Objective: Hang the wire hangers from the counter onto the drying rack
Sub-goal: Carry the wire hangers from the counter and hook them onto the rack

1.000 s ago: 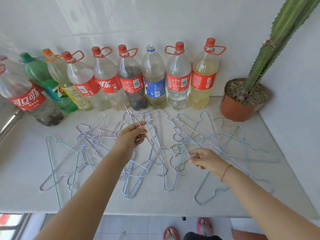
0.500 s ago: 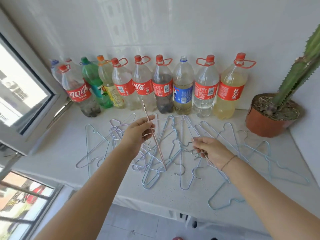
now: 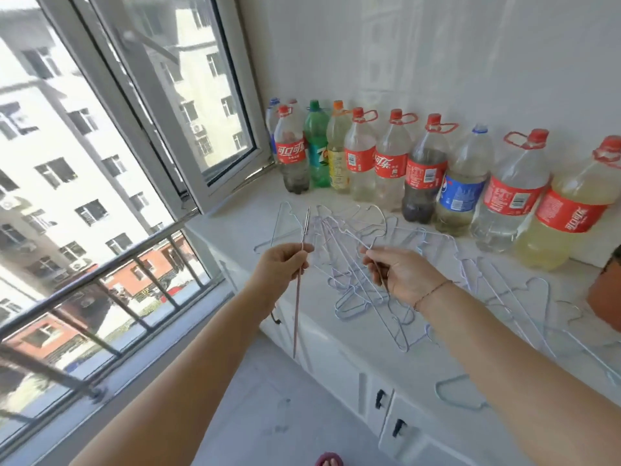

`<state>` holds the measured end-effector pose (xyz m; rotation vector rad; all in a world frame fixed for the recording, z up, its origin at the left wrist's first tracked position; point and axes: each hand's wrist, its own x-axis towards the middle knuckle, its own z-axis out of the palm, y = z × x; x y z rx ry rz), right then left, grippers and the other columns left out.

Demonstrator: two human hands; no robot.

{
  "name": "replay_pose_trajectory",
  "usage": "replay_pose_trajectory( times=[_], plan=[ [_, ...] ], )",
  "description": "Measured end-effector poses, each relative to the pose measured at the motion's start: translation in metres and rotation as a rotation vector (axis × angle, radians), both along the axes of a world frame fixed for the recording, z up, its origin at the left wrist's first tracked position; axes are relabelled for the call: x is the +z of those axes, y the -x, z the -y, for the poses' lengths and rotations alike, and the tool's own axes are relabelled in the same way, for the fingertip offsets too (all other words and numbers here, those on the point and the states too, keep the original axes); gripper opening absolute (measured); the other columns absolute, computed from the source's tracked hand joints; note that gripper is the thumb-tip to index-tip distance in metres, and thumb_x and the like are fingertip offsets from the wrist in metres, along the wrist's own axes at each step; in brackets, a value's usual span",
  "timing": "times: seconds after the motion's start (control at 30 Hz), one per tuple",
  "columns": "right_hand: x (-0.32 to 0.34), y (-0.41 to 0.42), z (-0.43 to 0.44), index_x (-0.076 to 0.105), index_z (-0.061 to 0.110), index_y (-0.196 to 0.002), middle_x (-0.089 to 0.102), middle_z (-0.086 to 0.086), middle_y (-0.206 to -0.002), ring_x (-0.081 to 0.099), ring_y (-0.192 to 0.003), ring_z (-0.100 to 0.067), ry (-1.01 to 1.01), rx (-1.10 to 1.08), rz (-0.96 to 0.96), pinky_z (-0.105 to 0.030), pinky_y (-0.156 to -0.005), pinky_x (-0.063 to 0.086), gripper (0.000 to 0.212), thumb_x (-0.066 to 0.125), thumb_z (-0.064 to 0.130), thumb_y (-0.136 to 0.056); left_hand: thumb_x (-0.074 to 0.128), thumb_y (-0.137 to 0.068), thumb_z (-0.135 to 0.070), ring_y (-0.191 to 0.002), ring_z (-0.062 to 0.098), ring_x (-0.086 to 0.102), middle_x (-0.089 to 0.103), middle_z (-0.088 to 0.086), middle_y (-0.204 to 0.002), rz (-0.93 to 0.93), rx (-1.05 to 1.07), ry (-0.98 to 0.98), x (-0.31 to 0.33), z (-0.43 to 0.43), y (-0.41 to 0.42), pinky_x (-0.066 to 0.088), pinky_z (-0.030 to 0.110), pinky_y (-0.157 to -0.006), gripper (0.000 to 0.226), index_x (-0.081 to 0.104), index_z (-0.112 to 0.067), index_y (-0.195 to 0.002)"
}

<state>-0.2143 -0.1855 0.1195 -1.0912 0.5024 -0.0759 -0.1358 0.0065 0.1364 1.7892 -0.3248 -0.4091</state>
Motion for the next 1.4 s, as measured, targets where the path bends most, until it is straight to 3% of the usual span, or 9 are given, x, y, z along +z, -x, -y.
replay_pose_trajectory(
  times=[0.33, 0.5, 0.67, 0.8, 1.03, 1.13, 1.2, 1.3, 1.4],
  plan=[
    [0.034, -0.01, -0.129, 0.061, 0.008, -0.084, 0.054, -0.005, -0.071, 0.047, -0.058, -0.01, 0.107, 0.298, -0.007, -0.013, -0.038, 0.036, 0.013, 0.051, 0.002, -0.09, 0.055, -0.091, -0.013, -0.052, -0.002, 0.046, 0.06, -0.011, -0.077, 0.291, 0.3, -0.468, 0.035, -0.185, 0.062, 0.04, 0.02, -0.053, 0.018, 0.07, -0.022, -0.089],
    [0.047, -0.004, -0.215, 0.062, 0.006, -0.093, 0.054, -0.003, -0.069, 0.05, -0.044, -0.003, 0.128, 0.453, 0.023, -0.012, -0.037, 0.036, 0.012, 0.052, 0.003, -0.089, 0.055, -0.09, -0.008, -0.065, 0.018, 0.059, 0.064, 0.003, -0.076, 0.272, 0.489, -0.421, 0.04, -0.28, 0.105, 0.05, 0.032, -0.068, 0.014, 0.063, -0.018, -0.085],
    [0.064, 0.017, -0.304, 0.063, 0.007, -0.086, 0.054, -0.001, -0.068, 0.046, -0.052, -0.007, 0.152, 0.586, 0.047, -0.013, -0.038, 0.035, 0.015, 0.049, 0.005, -0.09, 0.065, -0.086, -0.028, -0.06, 0.011, 0.048, 0.054, -0.003, -0.066, 0.384, 0.642, -0.45, 0.05, -0.378, 0.162, 0.039, 0.024, -0.057, 0.02, 0.062, -0.009, -0.081],
    [0.078, 0.045, -0.382, 0.063, 0.001, -0.095, 0.055, -0.004, -0.068, 0.045, -0.055, -0.009, 0.147, 0.69, 0.084, -0.016, -0.043, 0.035, 0.013, 0.051, 0.004, -0.089, 0.055, -0.092, -0.028, -0.057, 0.01, 0.043, 0.047, -0.004, -0.063, 0.409, 0.702, -0.424, 0.055, -0.452, 0.205, 0.034, 0.023, -0.055, 0.026, 0.051, -0.024, -0.067],
    [0.092, 0.104, -0.527, 0.063, 0.0, -0.096, 0.057, -0.004, -0.065, 0.048, -0.051, -0.009, 0.073, 0.896, 0.111, -0.014, -0.039, 0.039, 0.014, 0.056, -0.001, -0.084, 0.041, -0.099, -0.014, -0.078, 0.016, 0.061, 0.057, 0.01, -0.104, 0.374, 0.88, -0.314, 0.068, -0.565, 0.284, 0.053, 0.026, -0.077, 0.024, 0.064, -0.01, -0.105],
    [0.095, 0.126, -0.588, 0.063, 0.001, -0.092, 0.057, -0.004, -0.064, 0.048, -0.05, -0.009, 0.044, 0.978, 0.117, -0.014, -0.039, 0.039, 0.012, 0.054, -0.002, -0.086, 0.042, -0.098, -0.026, -0.108, 0.032, 0.057, 0.045, 0.012, -0.127, 0.375, 0.927, -0.404, 0.071, -0.613, 0.317, 0.045, 0.051, -0.097, 0.031, 0.062, -0.019, -0.12],
    [0.096, 0.139, -0.625, 0.063, 0.0, -0.093, 0.058, -0.003, -0.061, 0.049, -0.048, -0.008, 0.023, 1.025, 0.12, -0.015, -0.04, 0.039, 0.012, 0.053, -0.002, -0.086, 0.041, -0.098, -0.03, -0.123, 0.032, 0.046, 0.035, 0.009, -0.139, 0.323, 0.996, -0.446, 0.074, -0.642, 0.336, 0.037, 0.048, -0.107, 0.033, 0.061, -0.022, -0.122],
    [0.102, 0.158, -0.677, 0.062, -0.001, -0.09, 0.057, -0.003, -0.06, 0.049, -0.046, -0.007, 0.003, 1.105, 0.138, -0.015, -0.04, 0.039, 0.011, 0.053, -0.002, -0.085, 0.038, -0.1, -0.027, -0.079, 0.012, 0.051, 0.049, 0.007, -0.099, 0.274, 1.058, -0.533, 0.08, -0.683, 0.365, 0.043, 0.021, -0.073, 0.036, 0.061, -0.008, -0.119],
    [0.108, 0.172, -0.727, 0.062, 0.0, -0.092, 0.055, -0.002, -0.06, 0.048, -0.045, -0.006, -0.007, 1.189, 0.135, -0.015, -0.039, 0.04, 0.012, 0.052, -0.003, -0.085, 0.035, -0.101, -0.03, -0.08, 0.021, 0.061, 0.06, 0.011, -0.091, 0.13, 1.124, -0.481, 0.081, -0.72, 0.391, 0.048, 0.03, -0.07, 0.038, 0.055, -0.012, -0.128]
  ],
)
